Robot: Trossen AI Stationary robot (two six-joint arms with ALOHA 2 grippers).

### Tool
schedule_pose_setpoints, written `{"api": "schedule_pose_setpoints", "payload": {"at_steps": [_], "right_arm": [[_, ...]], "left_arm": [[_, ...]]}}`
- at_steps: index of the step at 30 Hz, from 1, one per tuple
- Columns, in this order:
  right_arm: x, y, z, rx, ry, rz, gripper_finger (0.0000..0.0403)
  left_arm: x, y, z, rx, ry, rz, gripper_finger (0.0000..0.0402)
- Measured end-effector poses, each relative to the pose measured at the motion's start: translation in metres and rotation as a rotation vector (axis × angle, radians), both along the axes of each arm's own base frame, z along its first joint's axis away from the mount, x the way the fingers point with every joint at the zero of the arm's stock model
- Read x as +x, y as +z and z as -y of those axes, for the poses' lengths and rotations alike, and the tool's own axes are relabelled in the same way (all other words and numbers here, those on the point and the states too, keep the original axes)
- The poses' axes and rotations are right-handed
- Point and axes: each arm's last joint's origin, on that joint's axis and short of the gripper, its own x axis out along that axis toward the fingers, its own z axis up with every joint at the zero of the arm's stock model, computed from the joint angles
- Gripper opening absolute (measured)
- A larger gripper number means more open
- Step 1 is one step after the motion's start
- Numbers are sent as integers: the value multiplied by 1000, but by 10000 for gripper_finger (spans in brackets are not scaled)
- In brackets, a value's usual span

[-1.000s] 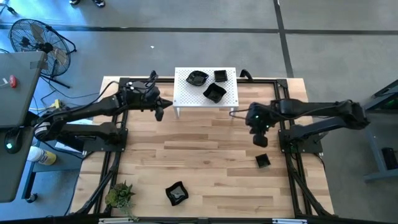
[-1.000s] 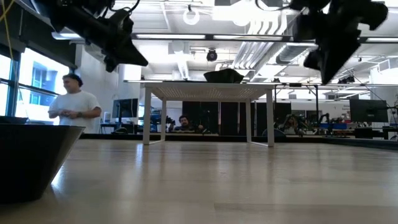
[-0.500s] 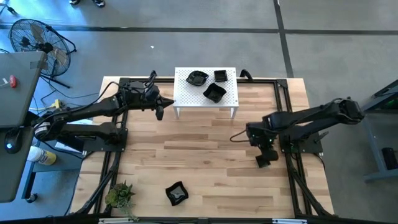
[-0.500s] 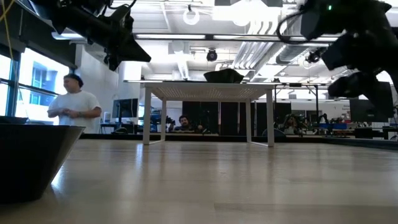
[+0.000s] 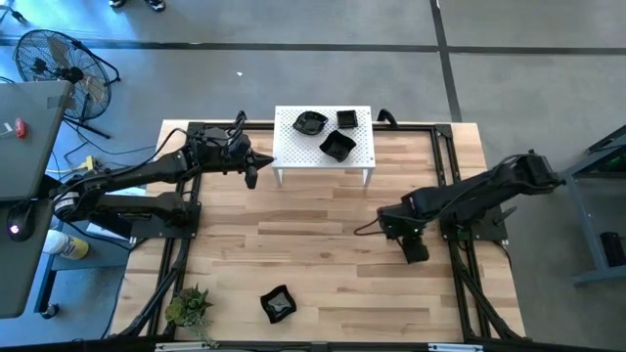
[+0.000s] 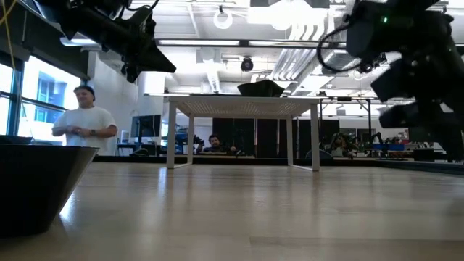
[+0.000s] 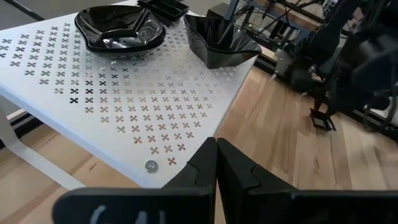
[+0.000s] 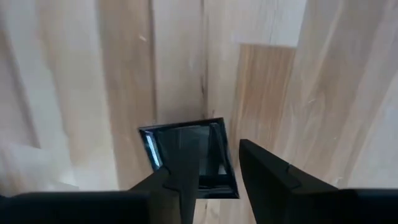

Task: Pick & Place Mini shaped plates
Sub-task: Stack the square plate on top of the stacked square plate on the shelf

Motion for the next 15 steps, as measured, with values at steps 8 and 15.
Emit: {"api": "schedule_pose_setpoints", "payload": {"at_steps": [8, 15], "right_arm": [[6, -24, -2, -7, 16, -126, 96], [8, -27, -2, -6, 20, -128, 56]], "left_arm": [[0, 0, 0, -2, -4, 0, 0], [0, 0, 0, -3, -8, 2, 0]]}}
